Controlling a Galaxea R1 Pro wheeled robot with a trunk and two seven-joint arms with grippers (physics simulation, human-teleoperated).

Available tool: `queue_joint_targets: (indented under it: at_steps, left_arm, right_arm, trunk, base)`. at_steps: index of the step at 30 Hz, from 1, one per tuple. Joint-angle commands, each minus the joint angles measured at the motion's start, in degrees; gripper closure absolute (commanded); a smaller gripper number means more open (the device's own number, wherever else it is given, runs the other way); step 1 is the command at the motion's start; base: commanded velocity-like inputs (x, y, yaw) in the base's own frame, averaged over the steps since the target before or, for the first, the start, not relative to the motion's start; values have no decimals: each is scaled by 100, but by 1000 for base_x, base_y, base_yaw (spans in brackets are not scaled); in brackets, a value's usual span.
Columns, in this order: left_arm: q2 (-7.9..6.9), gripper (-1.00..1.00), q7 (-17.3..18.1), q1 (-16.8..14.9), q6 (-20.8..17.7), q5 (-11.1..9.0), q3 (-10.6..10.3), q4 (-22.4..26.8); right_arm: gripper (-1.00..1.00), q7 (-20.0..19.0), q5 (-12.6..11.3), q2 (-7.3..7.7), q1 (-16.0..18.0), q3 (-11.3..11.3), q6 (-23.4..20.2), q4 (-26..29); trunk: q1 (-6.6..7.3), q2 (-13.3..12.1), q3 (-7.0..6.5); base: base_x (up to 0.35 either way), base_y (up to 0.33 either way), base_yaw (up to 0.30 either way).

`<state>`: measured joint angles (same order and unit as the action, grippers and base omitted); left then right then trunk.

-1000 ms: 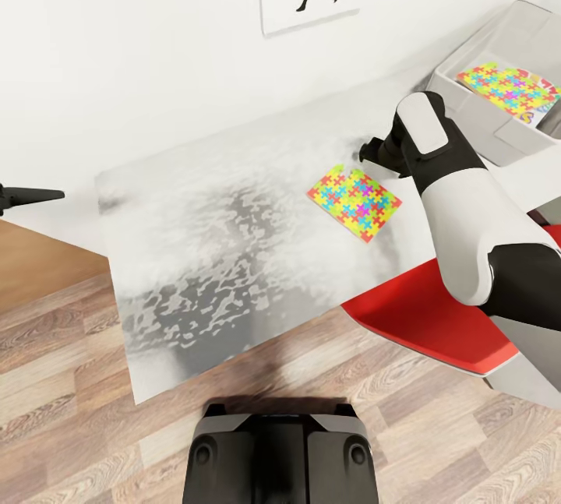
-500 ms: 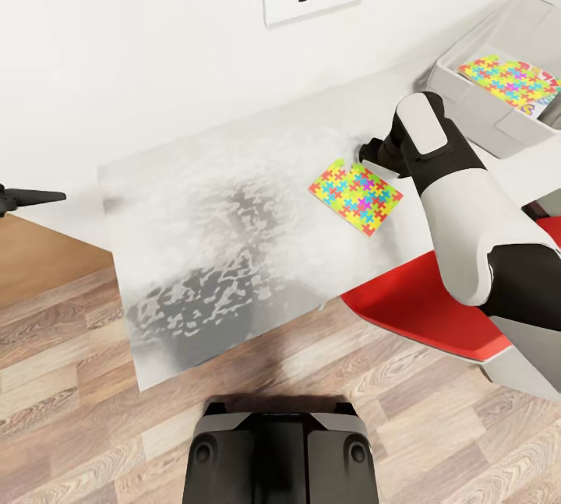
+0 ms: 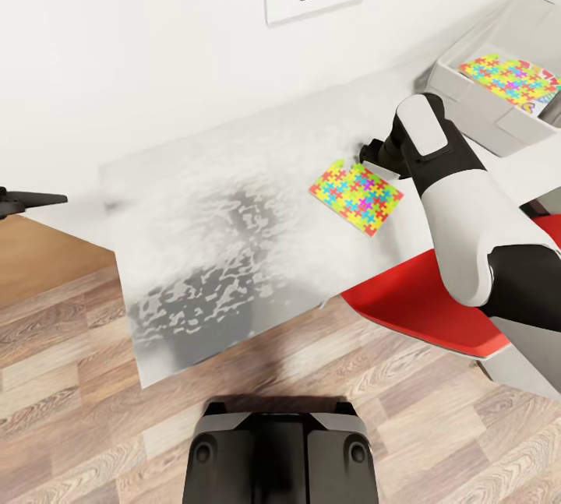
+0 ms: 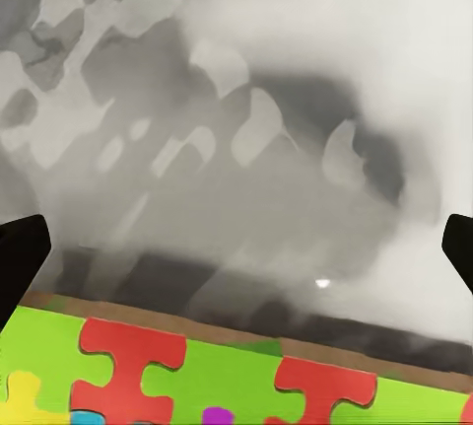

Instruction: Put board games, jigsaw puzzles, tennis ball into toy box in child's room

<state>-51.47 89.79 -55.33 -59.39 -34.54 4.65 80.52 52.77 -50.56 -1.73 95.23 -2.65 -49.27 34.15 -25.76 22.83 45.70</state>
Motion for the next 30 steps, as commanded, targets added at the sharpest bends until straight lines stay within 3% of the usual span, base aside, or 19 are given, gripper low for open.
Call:
queue_joint_targets:
  at_steps: [1,14,30]
  left_arm:
    - [-3,-100,21,-4,-61,11,-6,-1]
    - [5,-100,21,-4,-61,70,-8,-98]
    - [6,-100,21,-4,-61,77,-2,-280]
  right_arm:
    - [-100,57,-59,4,4,-25,-13,4]
    - [-100,57,-54,6,4,-25,-15,2]
    - [-100,58,-59,-3,4,-19,-13,-13]
  trunk:
    - [-3,9,7]
    - [-3,9,7]
    - [-3,9,7]
  base:
    - [-38,34,0]
    - [-10,43,0]
    - [0,153,0]
